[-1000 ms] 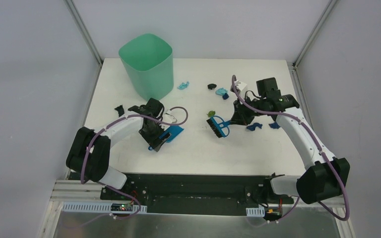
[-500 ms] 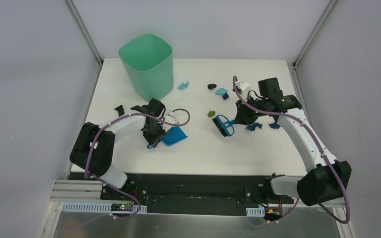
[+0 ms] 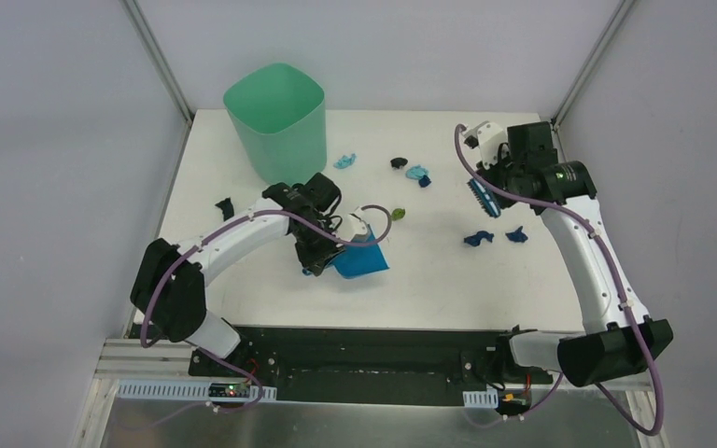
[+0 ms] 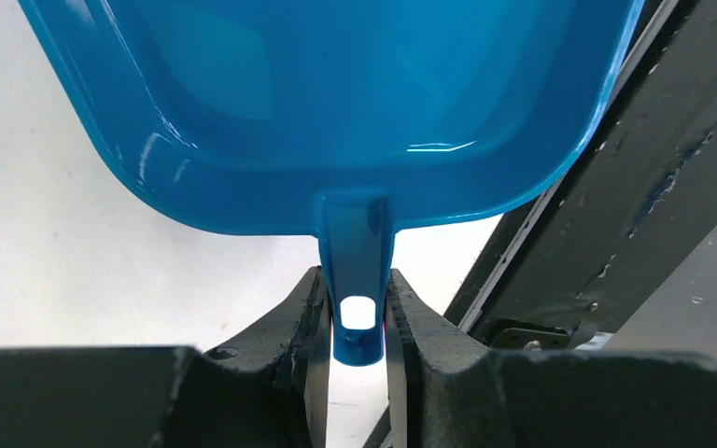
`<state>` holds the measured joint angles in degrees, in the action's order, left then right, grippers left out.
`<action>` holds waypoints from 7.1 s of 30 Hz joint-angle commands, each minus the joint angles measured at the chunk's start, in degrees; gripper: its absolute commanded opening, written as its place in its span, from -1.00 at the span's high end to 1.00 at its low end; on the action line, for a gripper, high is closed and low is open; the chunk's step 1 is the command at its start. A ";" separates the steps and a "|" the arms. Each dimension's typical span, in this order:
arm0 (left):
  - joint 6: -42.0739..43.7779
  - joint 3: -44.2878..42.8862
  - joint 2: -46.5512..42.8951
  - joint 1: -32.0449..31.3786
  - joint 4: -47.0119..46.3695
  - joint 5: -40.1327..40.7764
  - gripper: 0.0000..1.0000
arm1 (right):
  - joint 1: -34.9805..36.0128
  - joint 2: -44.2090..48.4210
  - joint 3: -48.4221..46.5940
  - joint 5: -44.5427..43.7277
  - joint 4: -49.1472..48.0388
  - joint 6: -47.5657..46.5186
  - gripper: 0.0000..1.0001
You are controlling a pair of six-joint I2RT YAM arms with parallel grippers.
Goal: Sweep away the paper scraps from the table
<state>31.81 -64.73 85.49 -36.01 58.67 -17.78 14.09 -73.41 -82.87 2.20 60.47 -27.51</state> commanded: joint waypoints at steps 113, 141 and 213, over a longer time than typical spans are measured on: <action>-3.60 -27.63 28.57 -14.28 15.11 10.21 0.93 | 6.77 -18.39 -8.96 19.55 5.44 12.24 1.00; -4.29 -28.89 33.25 -3.98 17.80 8.93 0.96 | 16.95 -50.99 -38.04 -2.89 7.29 5.40 1.00; -5.97 -28.37 31.10 -1.69 14.92 9.89 0.89 | 21.22 -44.04 -29.32 28.42 8.44 22.49 1.00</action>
<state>27.38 -91.70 119.44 -38.13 77.49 -6.09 33.45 -120.31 -113.08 16.60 65.93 -10.28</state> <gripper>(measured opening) 0.228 0.089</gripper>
